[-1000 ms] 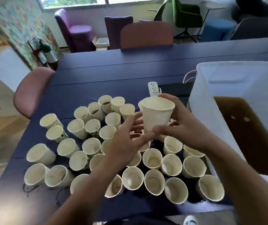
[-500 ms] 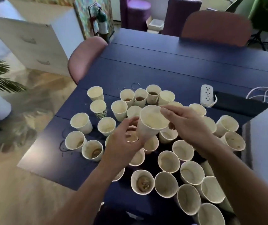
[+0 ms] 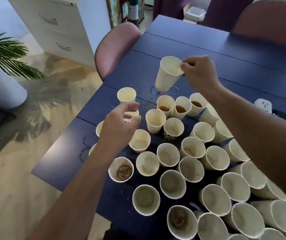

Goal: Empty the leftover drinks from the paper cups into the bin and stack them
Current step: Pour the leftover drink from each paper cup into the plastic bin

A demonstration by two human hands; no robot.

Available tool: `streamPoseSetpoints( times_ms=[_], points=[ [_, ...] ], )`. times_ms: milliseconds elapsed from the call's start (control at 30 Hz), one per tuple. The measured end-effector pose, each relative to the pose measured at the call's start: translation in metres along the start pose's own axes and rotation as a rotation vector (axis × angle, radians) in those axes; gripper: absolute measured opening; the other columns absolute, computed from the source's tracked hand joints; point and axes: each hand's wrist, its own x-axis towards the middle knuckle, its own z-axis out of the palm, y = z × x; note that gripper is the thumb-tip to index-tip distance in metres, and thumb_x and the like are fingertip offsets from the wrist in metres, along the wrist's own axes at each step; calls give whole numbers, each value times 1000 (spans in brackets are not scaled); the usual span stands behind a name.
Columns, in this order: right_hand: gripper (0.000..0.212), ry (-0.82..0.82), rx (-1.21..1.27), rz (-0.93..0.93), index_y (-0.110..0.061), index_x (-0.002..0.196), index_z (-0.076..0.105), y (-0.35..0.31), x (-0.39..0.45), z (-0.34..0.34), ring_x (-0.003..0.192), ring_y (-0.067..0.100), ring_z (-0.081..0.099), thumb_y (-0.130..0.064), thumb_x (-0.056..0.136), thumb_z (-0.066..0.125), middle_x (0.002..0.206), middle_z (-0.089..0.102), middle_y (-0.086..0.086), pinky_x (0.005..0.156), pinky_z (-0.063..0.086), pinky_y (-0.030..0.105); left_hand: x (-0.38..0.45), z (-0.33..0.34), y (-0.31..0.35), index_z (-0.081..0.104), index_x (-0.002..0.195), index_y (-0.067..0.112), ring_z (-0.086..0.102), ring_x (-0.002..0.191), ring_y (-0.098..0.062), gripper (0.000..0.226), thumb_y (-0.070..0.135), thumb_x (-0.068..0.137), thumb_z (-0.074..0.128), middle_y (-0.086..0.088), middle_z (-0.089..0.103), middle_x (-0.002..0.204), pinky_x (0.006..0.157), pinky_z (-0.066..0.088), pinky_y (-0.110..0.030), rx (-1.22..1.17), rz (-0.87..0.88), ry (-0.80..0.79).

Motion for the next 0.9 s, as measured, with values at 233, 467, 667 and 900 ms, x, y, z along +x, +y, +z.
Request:
streamPoseSetpoints(
  times_ms=[233,467,667,900],
  points=[
    [27,-90,-220,194,-14,86,77,39,44,57,73,23,68,-19,86,51,83,74,6,74,58,35,26,9,-7,69,120,27,69,98,-11,26,30,95,65,12,73,110,94,54,-38,128,-24,-125],
    [23,-93,-512,208,-15,80,72,66,50,87,77,23,58,-15,89,51,78,69,3,96,29,51,44,29,1,65,127,26,66,99,-13,31,35,98,60,10,71,115,92,55,-36,228,52,-187],
    [25,-148,-578,215,-15,74,61,70,47,84,91,27,58,-27,94,51,78,63,4,97,25,53,75,57,9,66,125,17,63,110,-24,37,42,99,55,-1,70,119,86,51,-37,420,25,-237],
    [53,-29,-441,116,-25,148,43,58,15,50,137,24,37,-47,100,46,142,55,3,99,25,48,114,95,7,65,110,13,64,93,-28,34,44,100,55,-8,71,107,67,43,-35,552,-13,-233]
  ],
)
